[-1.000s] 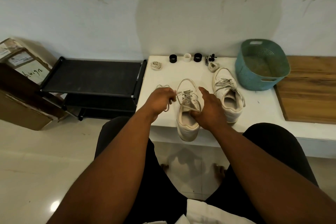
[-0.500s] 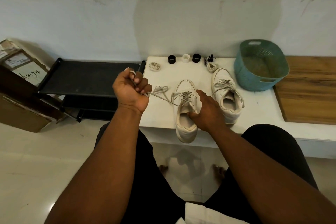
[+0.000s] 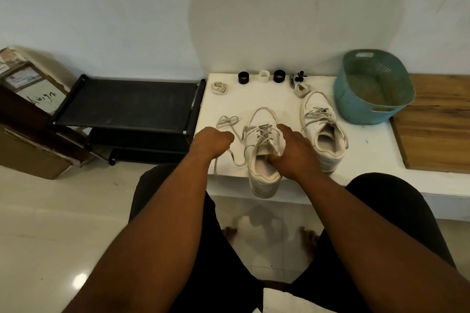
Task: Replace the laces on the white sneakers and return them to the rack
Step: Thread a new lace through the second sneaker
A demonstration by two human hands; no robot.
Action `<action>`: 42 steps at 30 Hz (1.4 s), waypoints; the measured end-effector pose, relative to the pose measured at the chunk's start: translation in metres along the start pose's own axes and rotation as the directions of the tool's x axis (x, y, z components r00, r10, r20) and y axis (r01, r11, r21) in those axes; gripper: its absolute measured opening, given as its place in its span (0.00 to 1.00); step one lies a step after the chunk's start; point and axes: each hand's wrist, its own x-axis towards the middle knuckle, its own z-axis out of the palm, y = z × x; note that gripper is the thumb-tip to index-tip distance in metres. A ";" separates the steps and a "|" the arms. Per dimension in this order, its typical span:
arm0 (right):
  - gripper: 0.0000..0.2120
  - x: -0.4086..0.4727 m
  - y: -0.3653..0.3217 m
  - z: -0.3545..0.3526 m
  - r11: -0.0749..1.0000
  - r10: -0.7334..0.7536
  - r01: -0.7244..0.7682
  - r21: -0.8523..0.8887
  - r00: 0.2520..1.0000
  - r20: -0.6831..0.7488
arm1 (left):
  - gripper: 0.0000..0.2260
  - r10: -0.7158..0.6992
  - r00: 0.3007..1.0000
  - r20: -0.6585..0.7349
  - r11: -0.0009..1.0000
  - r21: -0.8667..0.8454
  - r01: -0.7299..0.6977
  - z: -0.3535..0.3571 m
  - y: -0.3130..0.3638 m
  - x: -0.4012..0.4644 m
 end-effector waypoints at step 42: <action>0.15 0.044 -0.022 -0.048 0.543 -0.017 0.112 0.832 0.992 -0.123 | 0.08 0.185 0.864 -0.469 0.972 -0.044 -0.232 0.005 0.032 0.020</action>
